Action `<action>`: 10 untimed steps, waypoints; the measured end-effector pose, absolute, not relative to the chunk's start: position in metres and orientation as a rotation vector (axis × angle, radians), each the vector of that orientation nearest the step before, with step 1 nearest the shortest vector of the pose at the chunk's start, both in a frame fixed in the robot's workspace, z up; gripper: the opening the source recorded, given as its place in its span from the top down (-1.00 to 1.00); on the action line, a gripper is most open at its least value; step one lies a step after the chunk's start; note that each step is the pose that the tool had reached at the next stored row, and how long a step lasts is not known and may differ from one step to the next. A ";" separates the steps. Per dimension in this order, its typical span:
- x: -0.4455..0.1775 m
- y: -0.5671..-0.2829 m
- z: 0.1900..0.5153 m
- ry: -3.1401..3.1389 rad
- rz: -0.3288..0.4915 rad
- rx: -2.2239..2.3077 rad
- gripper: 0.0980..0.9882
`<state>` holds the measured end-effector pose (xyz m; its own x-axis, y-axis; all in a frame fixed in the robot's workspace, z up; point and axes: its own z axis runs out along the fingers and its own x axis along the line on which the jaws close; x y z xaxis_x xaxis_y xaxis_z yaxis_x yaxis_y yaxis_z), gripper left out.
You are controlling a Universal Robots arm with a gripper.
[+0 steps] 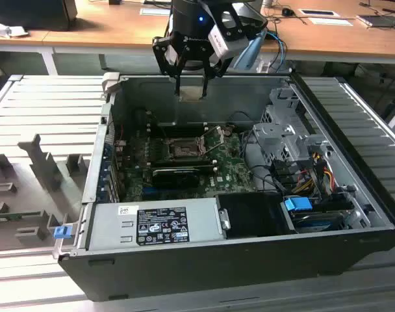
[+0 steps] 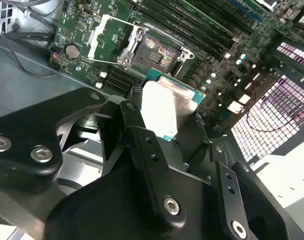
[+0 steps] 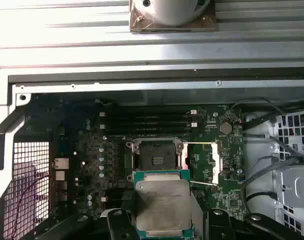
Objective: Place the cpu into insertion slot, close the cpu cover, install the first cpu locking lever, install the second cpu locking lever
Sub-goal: 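Place the cpu into insertion slot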
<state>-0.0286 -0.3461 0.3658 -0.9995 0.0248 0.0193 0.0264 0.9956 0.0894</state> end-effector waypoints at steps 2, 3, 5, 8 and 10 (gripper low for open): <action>-0.029 -0.346 0.366 -3.120 -0.141 -0.128 0.03; -0.029 -0.346 0.366 -3.120 -0.141 -0.149 0.03; -0.029 -0.346 0.366 -3.119 -0.141 -0.183 0.03; -0.029 -0.346 0.365 -3.117 -0.142 -0.234 0.03; -0.028 -0.345 0.365 -3.116 -0.142 -0.235 0.03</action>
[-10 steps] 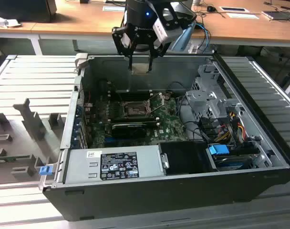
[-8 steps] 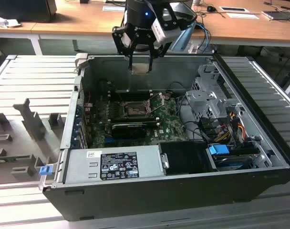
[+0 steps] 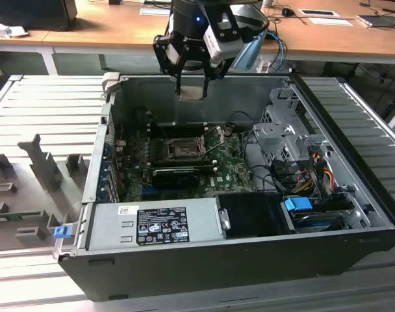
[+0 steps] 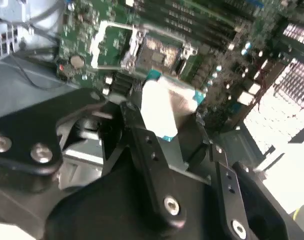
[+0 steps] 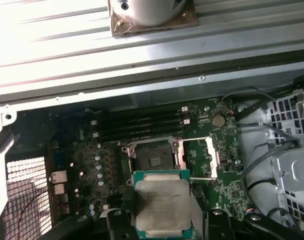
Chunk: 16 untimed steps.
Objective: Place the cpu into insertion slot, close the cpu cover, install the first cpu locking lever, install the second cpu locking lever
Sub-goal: 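Place the cpu into insertion slot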
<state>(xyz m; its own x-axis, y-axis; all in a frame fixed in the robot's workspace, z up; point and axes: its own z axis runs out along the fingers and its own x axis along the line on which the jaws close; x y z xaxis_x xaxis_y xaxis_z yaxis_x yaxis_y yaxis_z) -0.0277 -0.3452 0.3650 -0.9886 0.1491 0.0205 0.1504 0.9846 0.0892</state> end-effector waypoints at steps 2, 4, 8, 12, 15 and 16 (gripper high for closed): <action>-0.028 -0.345 0.365 -3.115 -0.142 -0.245 0.03; -0.028 -0.345 0.364 -3.114 -0.142 -0.261 0.03; -0.028 -0.345 0.362 -3.104 -0.143 -0.398 0.03; -0.028 -0.345 0.359 -3.086 -0.143 -0.543 0.03; -0.028 -0.345 0.354 -3.062 -0.142 -0.685 0.03; -0.028 -0.345 0.353 -3.055 -0.142 -0.719 0.03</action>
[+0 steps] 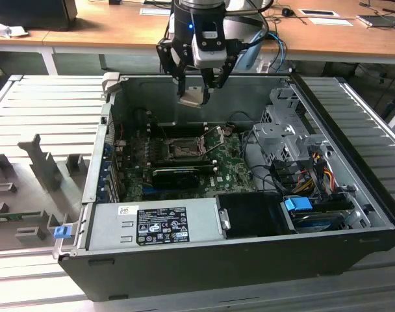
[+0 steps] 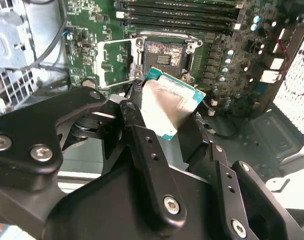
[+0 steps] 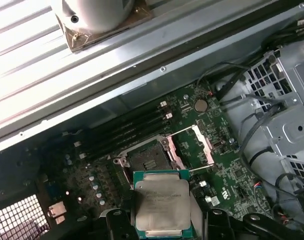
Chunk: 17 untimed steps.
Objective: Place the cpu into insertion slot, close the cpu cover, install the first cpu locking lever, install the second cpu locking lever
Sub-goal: 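Place the cpu into insertion slot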
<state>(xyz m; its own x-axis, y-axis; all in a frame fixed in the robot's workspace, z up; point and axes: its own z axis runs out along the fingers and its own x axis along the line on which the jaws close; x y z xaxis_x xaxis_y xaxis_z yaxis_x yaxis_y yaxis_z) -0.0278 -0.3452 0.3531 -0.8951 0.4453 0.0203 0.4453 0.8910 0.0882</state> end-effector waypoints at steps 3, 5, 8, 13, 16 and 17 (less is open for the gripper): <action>-0.028 -0.345 0.349 3.022 0.141 0.830 0.03; -0.028 -0.345 0.347 3.018 0.140 0.849 0.03; -0.027 -0.345 0.340 3.028 0.131 0.857 0.03; -0.027 -0.345 0.334 2.985 0.123 0.983 0.03; -0.028 -0.345 0.334 2.970 0.123 1.024 0.03; -0.030 -0.345 0.333 2.969 0.123 1.027 0.03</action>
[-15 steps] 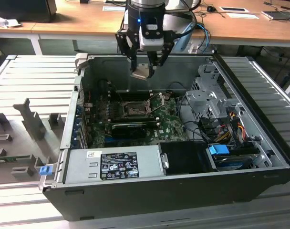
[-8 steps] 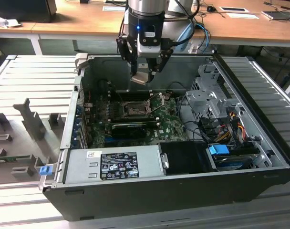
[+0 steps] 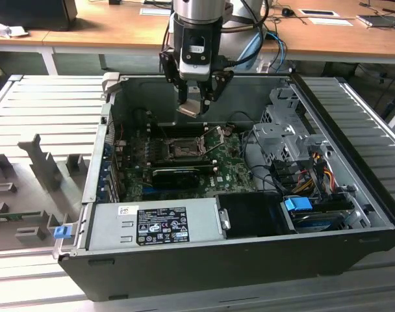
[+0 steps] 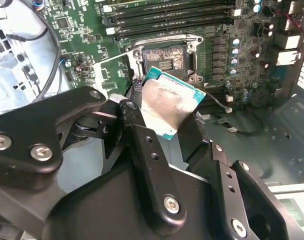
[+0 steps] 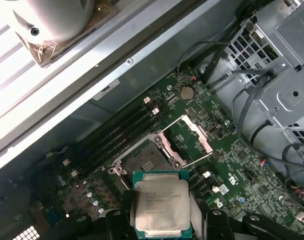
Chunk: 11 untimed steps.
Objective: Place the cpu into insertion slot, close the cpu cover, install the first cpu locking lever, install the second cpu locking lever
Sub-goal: 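Place the cpu into insertion slot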
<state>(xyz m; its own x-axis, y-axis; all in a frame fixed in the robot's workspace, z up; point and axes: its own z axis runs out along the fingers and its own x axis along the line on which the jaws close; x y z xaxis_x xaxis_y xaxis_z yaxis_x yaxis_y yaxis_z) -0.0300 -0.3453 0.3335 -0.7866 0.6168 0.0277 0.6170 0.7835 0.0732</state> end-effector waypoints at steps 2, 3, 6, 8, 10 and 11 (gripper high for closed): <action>-0.034 -0.345 0.333 -2.963 -0.123 -1.030 0.03; -0.035 -0.345 0.332 -2.962 -0.123 -1.034 0.03; -0.035 -0.345 0.331 -2.947 -0.123 -1.079 0.03; -0.035 -0.345 0.331 -2.930 -0.123 -1.127 0.03; -0.035 -0.345 0.330 -2.906 -0.123 -1.194 0.03; -0.035 -0.345 0.330 -2.897 -0.123 -1.217 0.03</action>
